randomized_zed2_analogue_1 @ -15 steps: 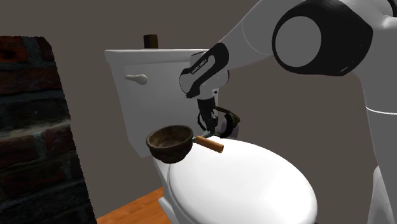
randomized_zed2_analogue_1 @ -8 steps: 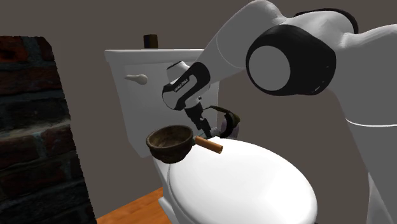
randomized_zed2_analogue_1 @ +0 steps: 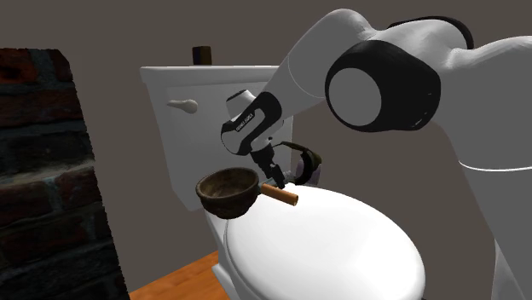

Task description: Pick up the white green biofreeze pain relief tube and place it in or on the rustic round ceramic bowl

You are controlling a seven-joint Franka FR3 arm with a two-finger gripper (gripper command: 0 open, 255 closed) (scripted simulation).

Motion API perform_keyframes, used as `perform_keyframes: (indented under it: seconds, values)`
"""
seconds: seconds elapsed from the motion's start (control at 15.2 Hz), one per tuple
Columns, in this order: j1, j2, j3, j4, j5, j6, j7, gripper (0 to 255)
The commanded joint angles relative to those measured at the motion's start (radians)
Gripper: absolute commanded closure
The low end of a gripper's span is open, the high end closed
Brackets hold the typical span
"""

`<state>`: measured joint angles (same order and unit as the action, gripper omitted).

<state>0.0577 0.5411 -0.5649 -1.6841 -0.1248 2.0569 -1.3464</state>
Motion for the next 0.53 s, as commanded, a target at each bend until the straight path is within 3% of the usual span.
perform_keyframes:
  seconds: [0.0,0.2,0.26,0.46]
  values:
    - [0.000,0.000,0.000,-0.001,0.000,0.001,0.000,0]
    - [0.000,0.000,0.000,0.000,0.000,0.001,0.000,0]
    - [0.000,0.000,0.000,0.000,0.000,0.001,0.000,255]
    - [0.000,0.000,0.000,-0.001,0.000,0.001,0.000,255]
